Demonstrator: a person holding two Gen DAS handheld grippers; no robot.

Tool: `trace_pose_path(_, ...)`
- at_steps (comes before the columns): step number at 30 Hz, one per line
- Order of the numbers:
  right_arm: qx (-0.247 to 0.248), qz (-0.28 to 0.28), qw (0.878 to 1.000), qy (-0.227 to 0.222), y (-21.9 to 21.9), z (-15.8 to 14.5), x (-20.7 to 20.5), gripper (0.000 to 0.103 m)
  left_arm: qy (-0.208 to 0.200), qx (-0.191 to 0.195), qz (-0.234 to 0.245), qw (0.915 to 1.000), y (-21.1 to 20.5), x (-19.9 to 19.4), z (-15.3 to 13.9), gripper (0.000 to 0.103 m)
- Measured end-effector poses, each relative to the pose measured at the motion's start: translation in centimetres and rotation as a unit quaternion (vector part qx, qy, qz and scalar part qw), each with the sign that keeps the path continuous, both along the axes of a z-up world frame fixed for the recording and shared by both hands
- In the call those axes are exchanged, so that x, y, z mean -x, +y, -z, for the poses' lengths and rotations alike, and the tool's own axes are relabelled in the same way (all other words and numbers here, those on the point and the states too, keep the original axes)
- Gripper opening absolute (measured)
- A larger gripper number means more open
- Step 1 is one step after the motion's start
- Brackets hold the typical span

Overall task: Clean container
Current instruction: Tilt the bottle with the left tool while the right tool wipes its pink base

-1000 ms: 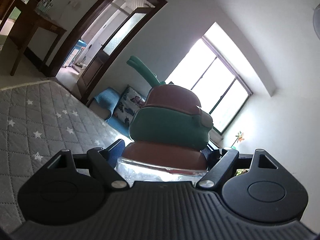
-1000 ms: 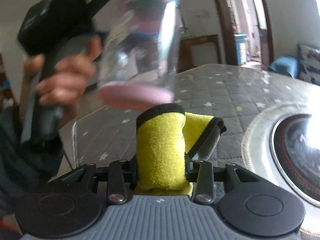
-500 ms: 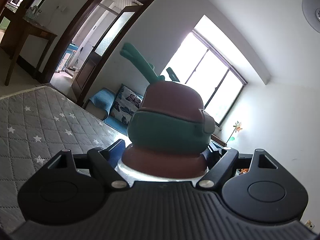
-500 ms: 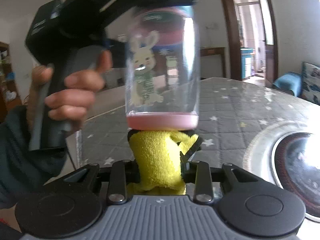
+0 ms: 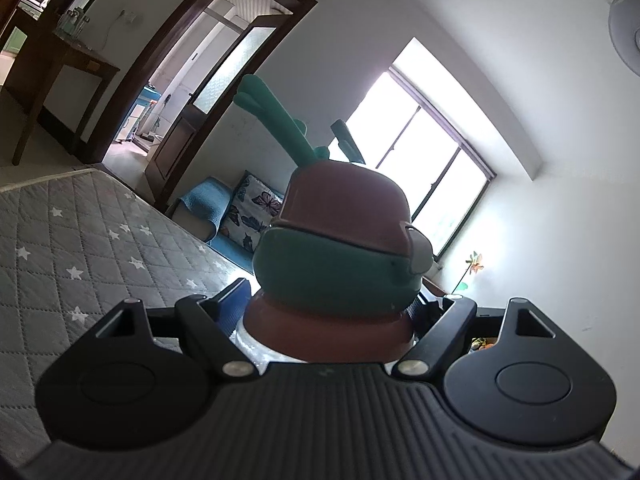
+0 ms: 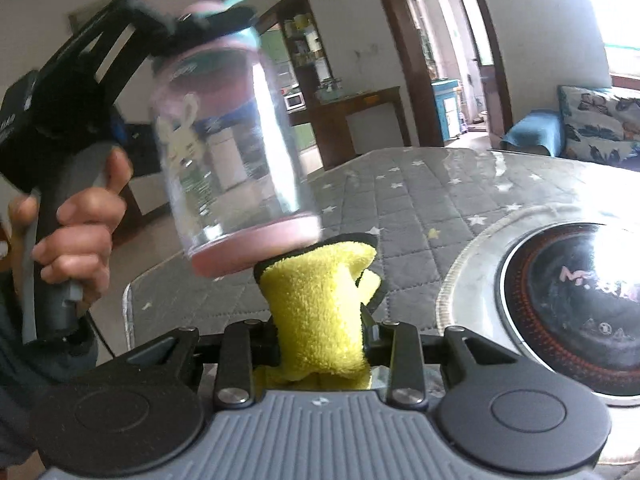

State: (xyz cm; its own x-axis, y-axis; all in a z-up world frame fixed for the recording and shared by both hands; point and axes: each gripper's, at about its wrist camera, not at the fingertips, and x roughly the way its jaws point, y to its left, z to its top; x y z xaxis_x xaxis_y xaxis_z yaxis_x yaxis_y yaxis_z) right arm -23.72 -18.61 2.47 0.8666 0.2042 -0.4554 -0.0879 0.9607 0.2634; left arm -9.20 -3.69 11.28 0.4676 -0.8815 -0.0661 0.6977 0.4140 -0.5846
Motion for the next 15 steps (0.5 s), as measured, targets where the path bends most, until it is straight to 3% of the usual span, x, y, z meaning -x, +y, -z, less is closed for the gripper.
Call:
trace_pose_path(11, 0.06, -0.063, 0.996, -0.01, 3.3, 0.3, -1.4, 0.032, 0.013, 0.03, 0.03, 0.999, 0.2, 0.6, -0.3, 0.08)
trace_pose_path(15, 0.07, -0.065, 0.995, -0.021, 3.4, 0.3, -1.7, 0.032, -0.001, 0.021, 0.033, 0.9992, 0.4, 1.2, -0.6, 0.08)
